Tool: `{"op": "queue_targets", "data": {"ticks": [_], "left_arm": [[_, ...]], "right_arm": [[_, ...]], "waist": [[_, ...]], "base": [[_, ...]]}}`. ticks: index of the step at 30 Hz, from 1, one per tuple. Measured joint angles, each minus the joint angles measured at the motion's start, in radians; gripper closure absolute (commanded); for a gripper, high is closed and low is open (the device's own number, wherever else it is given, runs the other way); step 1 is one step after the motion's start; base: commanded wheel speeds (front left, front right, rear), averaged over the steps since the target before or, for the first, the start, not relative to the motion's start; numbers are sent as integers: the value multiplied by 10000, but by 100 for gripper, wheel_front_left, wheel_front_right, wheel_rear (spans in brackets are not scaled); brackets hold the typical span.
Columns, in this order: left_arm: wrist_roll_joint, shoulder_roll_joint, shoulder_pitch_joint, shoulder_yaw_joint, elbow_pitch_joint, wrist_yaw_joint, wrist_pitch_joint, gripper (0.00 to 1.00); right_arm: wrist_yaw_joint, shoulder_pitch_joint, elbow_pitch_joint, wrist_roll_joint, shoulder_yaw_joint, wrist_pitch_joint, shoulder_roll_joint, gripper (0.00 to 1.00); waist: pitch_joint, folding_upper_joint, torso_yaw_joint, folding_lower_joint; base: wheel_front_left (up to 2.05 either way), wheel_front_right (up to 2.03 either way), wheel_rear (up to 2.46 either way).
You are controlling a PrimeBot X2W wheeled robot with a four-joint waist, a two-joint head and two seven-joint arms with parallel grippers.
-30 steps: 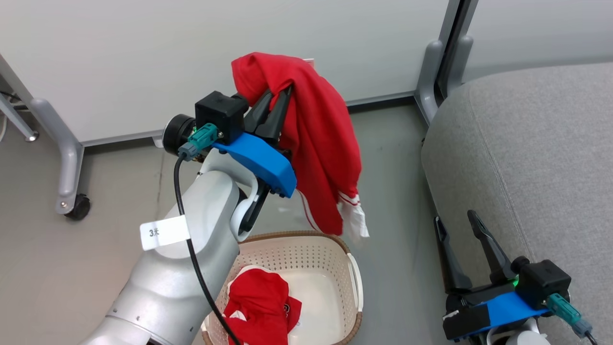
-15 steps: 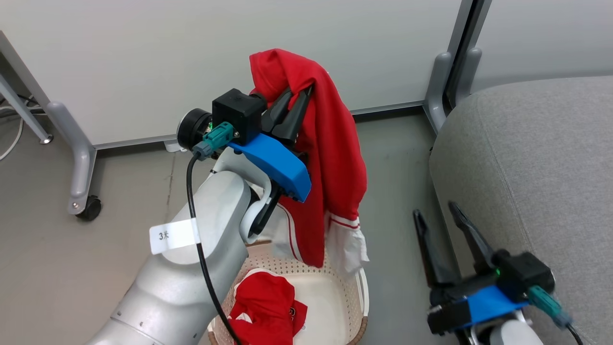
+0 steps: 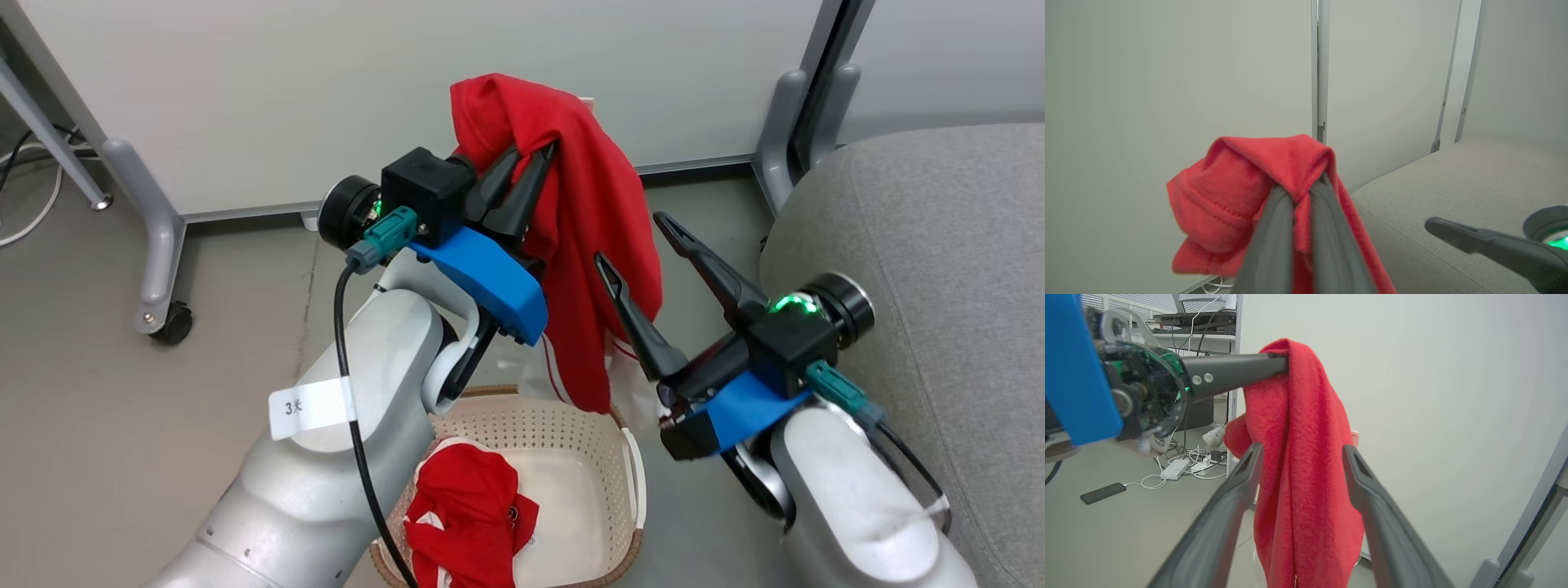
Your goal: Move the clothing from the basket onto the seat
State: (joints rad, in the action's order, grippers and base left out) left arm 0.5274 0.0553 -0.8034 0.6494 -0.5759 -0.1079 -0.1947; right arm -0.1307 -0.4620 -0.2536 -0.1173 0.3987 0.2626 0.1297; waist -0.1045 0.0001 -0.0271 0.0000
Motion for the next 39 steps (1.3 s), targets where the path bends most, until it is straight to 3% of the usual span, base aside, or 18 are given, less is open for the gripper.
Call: {"op": "queue_targets", "data": {"ticks": [12, 18, 19, 20, 39], "left_arm": [[362, -36, -270, 1034, 556, 19, -65, 100], [683, -46, -409, 1657, 999, 230, -100, 100], [727, -46, -419, 1720, 1030, 288, -105, 100], [763, -46, -433, 1770, 1041, 313, -109, 100], [978, -48, -749, 1964, 621, 514, -384, 100]], "right_arm": [[0, -1692, -2512, 917, 184, 0, -174, 0], [0, -2218, -3889, 986, 215, -2, -393, 2], [0, -2251, -4010, 966, 211, -2, -441, 84], [0, -2290, -4061, 899, 169, 0, -489, 100], [0, -2359, -3854, 596, 215, 0, -577, 100]], "waist": [[-317, 0, -399, 0], [-378, -1, -536, 1], [-379, 0, -545, 1], [-380, 0, -552, 1], [-389, 0, -450, 0]], "base": [[0, 0, 0], [0, 0, 0], [0, 0, 0], [0, 0, 0], [0, 0, 0]]}}
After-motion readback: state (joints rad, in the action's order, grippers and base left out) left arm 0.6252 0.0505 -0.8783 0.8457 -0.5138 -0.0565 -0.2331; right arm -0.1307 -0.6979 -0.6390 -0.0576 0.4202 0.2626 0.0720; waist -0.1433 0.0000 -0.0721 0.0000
